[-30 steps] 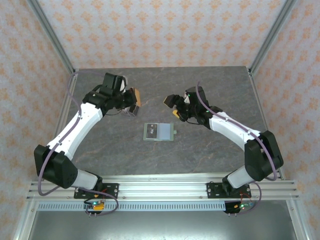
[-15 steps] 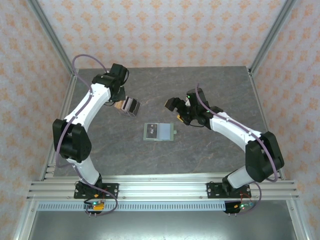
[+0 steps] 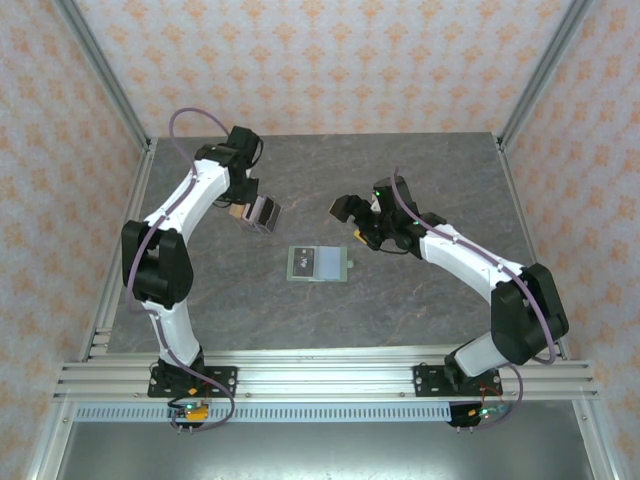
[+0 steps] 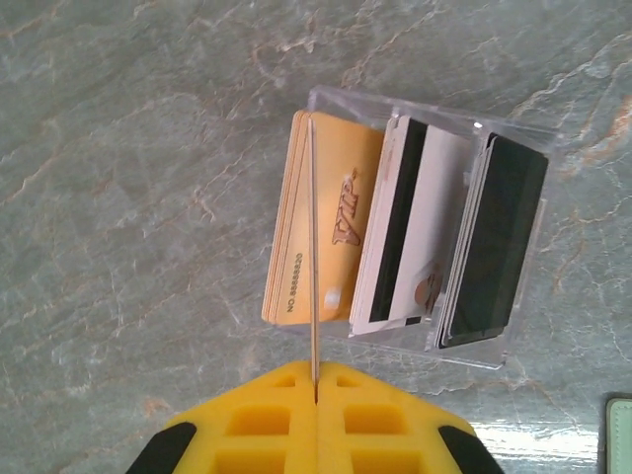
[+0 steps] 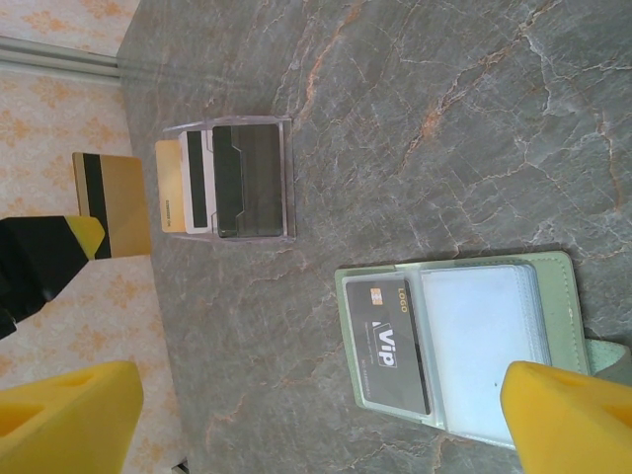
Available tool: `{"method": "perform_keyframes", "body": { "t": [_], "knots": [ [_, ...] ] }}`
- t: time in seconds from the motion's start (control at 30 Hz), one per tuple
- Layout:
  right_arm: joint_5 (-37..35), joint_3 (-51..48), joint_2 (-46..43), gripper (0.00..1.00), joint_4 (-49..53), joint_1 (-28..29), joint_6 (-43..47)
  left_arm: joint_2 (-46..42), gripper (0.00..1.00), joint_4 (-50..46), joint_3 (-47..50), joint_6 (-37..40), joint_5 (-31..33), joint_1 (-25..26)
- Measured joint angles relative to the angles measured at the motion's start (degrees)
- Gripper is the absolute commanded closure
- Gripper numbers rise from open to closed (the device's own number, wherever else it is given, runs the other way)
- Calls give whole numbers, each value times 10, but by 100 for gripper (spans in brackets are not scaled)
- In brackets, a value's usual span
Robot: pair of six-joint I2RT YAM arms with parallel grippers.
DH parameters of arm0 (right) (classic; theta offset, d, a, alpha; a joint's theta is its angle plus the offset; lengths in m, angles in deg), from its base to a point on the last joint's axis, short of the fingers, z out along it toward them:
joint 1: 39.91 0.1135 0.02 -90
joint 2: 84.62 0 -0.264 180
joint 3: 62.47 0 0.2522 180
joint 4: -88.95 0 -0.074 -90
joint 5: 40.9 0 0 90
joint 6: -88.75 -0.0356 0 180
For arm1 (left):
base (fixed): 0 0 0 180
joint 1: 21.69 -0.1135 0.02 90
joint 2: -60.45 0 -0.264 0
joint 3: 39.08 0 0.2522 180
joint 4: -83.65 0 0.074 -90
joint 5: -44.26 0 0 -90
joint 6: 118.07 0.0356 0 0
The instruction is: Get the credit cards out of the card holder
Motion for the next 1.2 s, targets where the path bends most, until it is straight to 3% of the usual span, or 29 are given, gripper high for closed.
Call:
{"method": "perform_keyframes", "body": {
  "t": [0.4, 0.87, 1.2],
  "knots": [
    [0, 3, 0, 6, 13, 0, -6, 52, 100, 31, -12, 47, -32, -13],
    [0, 12, 0, 6, 21, 0, -6, 53, 100, 41, -12, 56, -34, -27],
    [0, 18, 1, 6, 24, 0, -6, 53, 93, 52, 8, 56, -52, -31]
  ]
}}
